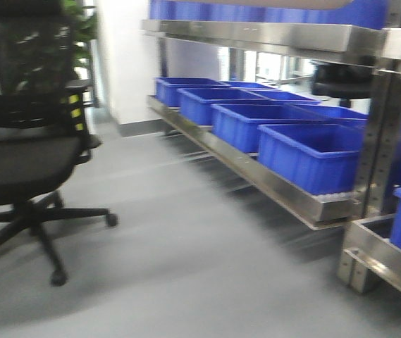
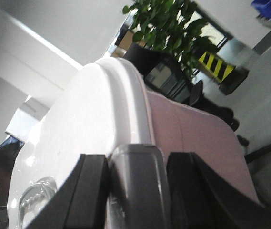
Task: Grab white bin and place on right shelf
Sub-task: 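Carry the bin with both grippers up to the steel shelf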
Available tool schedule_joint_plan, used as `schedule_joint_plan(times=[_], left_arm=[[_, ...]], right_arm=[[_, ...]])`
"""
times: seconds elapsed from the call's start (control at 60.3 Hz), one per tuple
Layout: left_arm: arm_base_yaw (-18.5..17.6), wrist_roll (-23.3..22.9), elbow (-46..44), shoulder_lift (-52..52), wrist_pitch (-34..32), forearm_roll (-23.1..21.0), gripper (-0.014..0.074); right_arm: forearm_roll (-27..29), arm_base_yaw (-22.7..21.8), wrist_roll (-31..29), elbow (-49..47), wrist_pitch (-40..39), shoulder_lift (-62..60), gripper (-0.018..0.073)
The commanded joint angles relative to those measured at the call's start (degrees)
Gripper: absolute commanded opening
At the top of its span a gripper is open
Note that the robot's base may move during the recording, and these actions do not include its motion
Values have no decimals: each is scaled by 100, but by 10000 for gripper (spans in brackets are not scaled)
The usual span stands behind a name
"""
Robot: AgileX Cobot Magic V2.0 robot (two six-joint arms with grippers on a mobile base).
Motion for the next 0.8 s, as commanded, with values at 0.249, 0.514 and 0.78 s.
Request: schedule_joint_plan(times=[0.249, 0.514, 0.78], left_arm=[[-343, 130, -213, -325, 1719, -516, -125], [-343, 130, -213, -325, 1719, -516, -125], [-343, 130, -213, -325, 1719, -516, -125]], right_arm=[[303, 240, -67, -185, 1152, -233, 91], [303, 240, -67, -185, 1152, -233, 91], [303, 240, -67, -185, 1152, -233, 91]])
